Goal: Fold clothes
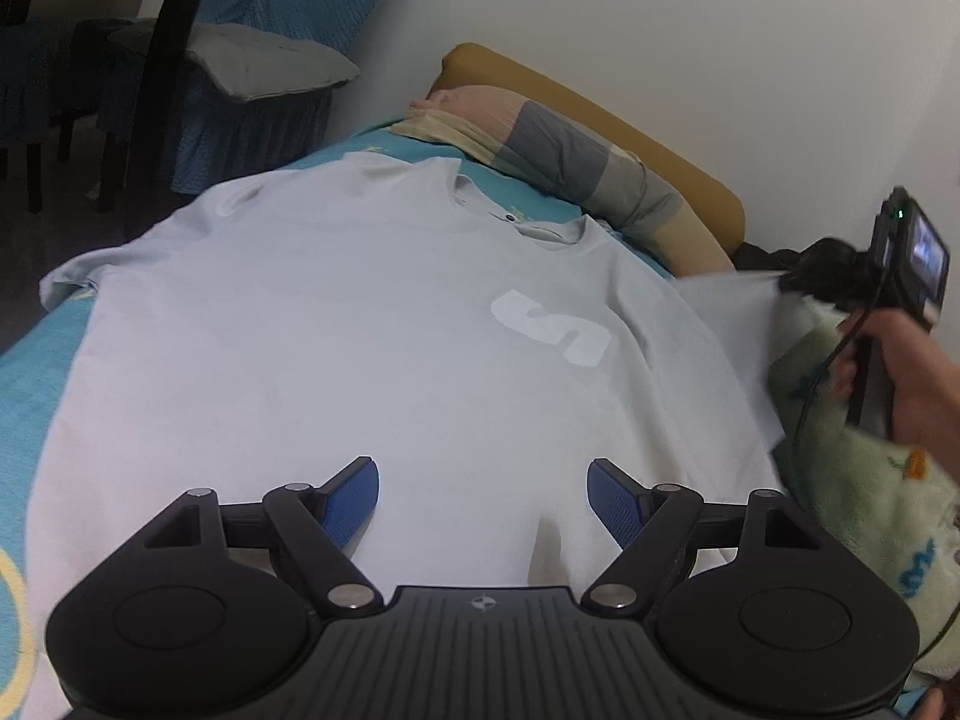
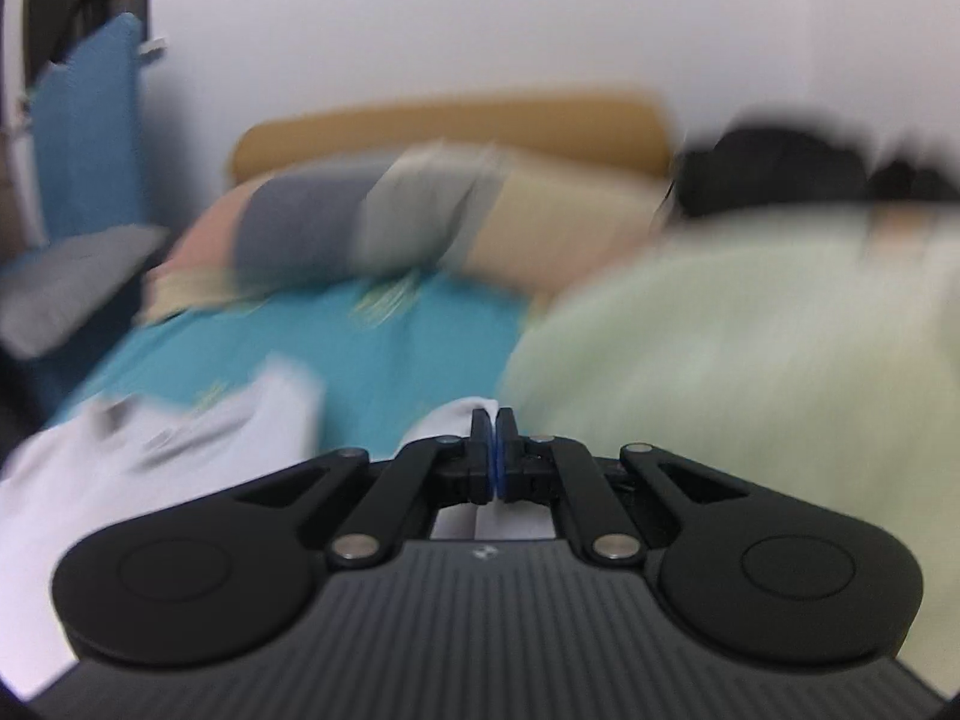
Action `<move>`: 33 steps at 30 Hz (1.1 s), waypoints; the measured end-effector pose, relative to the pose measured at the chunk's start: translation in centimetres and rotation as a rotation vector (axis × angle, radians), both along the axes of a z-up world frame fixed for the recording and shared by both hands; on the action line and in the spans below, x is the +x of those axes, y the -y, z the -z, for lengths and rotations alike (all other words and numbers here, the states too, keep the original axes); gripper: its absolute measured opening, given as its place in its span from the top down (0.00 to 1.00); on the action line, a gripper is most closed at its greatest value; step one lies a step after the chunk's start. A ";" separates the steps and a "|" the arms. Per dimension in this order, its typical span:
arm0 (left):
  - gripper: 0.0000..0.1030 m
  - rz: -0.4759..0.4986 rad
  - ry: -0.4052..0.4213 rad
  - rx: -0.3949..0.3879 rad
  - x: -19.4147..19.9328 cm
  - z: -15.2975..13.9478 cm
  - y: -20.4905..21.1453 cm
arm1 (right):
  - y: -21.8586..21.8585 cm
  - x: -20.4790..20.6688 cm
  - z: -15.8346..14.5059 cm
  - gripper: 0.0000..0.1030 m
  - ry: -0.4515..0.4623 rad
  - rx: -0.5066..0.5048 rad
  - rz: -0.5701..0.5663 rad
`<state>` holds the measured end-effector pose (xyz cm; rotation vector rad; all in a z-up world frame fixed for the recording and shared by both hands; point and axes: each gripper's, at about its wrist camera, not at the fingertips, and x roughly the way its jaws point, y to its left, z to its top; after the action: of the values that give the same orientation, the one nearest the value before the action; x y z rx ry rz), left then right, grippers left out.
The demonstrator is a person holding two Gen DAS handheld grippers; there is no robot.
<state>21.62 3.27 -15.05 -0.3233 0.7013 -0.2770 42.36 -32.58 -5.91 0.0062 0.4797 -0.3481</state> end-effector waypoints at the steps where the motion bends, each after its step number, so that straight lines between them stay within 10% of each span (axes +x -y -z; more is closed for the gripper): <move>1: 0.24 0.000 0.007 0.026 -0.1 -0.1 0.1 | 0.5 0.6 -0.6 0.96 0.003 -0.016 0.039; 6: 0.23 0.060 0.041 0.169 -0.7 -1.6 1.2 | 2.3 0.6 -2.4 0.87 -0.036 0.095 0.068; 8: 0.22 0.071 0.030 0.205 -1.1 -2.8 1.5 | 1.9 -1.2 -3.4 0.43 -0.047 0.180 0.052; 10: 0.22 0.080 0.004 0.224 -1.9 -4.3 1.5 | 0.4 -4.5 -4.6 0.21 -0.008 0.231 0.059; 20: 0.14 0.118 0.094 0.326 -12.3 -17.4 0.5 | -6.0 -22.3 -14.3 0.20 -0.018 0.427 0.028; 33: 0.03 -0.037 0.044 0.205 -18.9 -34.5 5.2 | -3.7 -33.6 -19.9 0.20 0.012 0.518 -0.049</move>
<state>2.75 -1.97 19.42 -0.1340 0.6734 -0.1751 8.74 -28.86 14.03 0.4977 0.5459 -0.1680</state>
